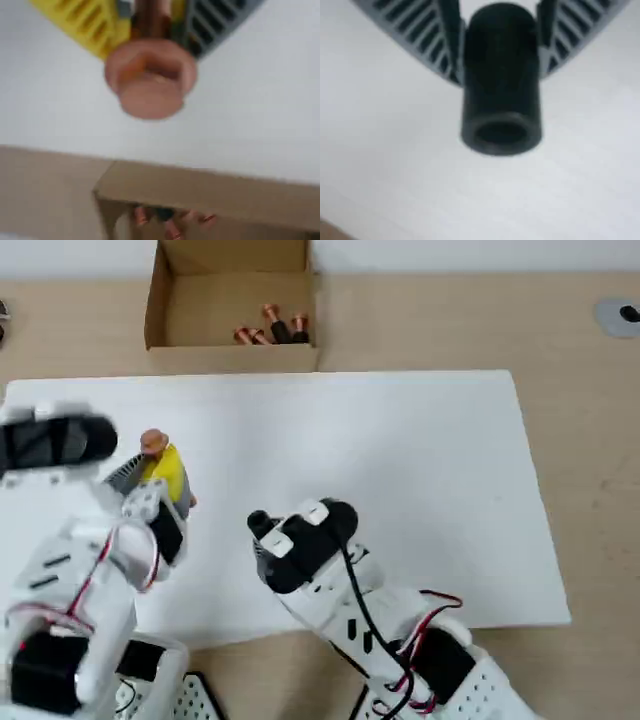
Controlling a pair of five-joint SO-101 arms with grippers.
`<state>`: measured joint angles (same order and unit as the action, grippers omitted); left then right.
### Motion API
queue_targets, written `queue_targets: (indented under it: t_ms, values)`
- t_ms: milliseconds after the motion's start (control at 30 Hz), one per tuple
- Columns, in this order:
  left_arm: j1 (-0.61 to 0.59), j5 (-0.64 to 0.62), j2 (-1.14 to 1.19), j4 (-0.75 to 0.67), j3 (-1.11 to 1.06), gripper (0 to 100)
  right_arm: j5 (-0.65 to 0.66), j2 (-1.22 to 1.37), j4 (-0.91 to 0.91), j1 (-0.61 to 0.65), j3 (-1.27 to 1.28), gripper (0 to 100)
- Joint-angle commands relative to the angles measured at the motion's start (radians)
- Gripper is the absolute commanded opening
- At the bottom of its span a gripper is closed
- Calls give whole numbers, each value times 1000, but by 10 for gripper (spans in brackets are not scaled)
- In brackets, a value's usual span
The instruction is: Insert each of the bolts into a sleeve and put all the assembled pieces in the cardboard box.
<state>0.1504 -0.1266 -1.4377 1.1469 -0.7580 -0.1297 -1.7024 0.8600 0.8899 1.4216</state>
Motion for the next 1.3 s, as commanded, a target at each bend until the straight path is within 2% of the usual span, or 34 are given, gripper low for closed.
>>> queue_targets:
  t_ms: [0, 300, 600, 933, 1267]
  values:
    - [55, 6, -128, -64, -72, 8, -2, -2, -77, 13, 35, 12]
    - [114, -12, -143, -60, -77, 7, -3, -2, -144, 8, 88, 12]
    - [178, -51, -104, 25, 54, 7, -3, -2, -144, 8, 87, 12]
    - [310, -84, -84, 48, 78, 7, -6, -2, -144, 8, 84, 12]
    - [322, -80, -85, 40, 20, 8, -8, -2, -138, 8, 58, 12]
